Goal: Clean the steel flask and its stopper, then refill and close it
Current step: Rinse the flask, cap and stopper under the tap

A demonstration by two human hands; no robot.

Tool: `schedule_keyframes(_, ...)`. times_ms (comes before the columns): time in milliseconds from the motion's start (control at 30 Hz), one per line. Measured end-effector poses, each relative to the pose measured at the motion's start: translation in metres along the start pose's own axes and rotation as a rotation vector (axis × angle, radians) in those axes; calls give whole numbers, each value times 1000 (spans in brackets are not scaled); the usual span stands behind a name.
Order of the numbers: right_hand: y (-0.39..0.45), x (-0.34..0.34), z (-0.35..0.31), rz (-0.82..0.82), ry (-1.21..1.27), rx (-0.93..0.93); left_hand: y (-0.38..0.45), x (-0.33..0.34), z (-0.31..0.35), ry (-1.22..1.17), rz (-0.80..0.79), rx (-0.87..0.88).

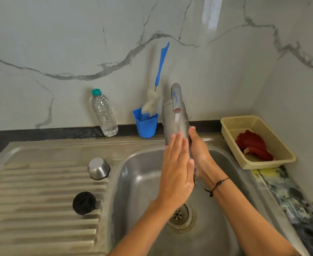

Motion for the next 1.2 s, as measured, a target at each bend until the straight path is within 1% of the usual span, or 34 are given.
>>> schedule_keyframes(67,1,-1,2,8,-14,23,7,-4,-2,-51,5,-35)
schedule_keyframes(133,-3,-2,1,3,28,10,22,-2,-1,-37,-51,-81)
schedule_keyframes(167,-5,-1,2,-28,62,2,32,-3,-3,-13,-56,-105)
schedule_keyframes(233,-12,-1,13,-48,105,59,59,-13,-11,46,3,-168)
schedule_keyframes(300,-21,2,24,-54,140,114,83,-23,-22,48,30,-267)
schedule_keyframes(433,-25,2,34,-12,194,145,105,-16,-34,8,-93,-444)
schedule_keyframes(500,-24,0,32,-34,217,161,110,-16,-43,-14,-63,-564)
schedule_keyframes(567,-22,-1,28,-64,171,155,115,-20,-53,-26,-15,-625)
schedule_keyframes(633,-17,-3,28,-52,84,136,112,-18,-56,2,-9,-606)
schedule_keyframes(700,-12,-1,29,-11,28,118,101,-12,-51,56,22,-527)
schedule_keyframes(767,-6,0,28,10,72,105,89,-8,-40,37,43,-401)
schedule_keyframes(867,8,-3,21,19,110,90,57,-1,-29,-43,-33,-264)
schedule_keyframes(967,17,-2,8,-5,123,59,17,-2,-13,-28,-36,-83)
schedule_keyframes(1000,21,-2,7,-4,126,72,9,0,-12,-24,-32,-50)
schedule_keyframes(1133,23,-2,7,-13,132,69,21,-4,-10,62,-11,-81)
schedule_keyframes(1200,19,-2,12,-22,110,67,42,-7,-12,59,-68,-170)
Point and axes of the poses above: each hand's wrist, its own y-axis towards the middle knuckle, its own x-axis out of the palm, z = x × y, the point moved 6 cm from there along y, towards the middle knuckle, and after that the axes turned 4 degrees about -y, right-handed, at the moved point
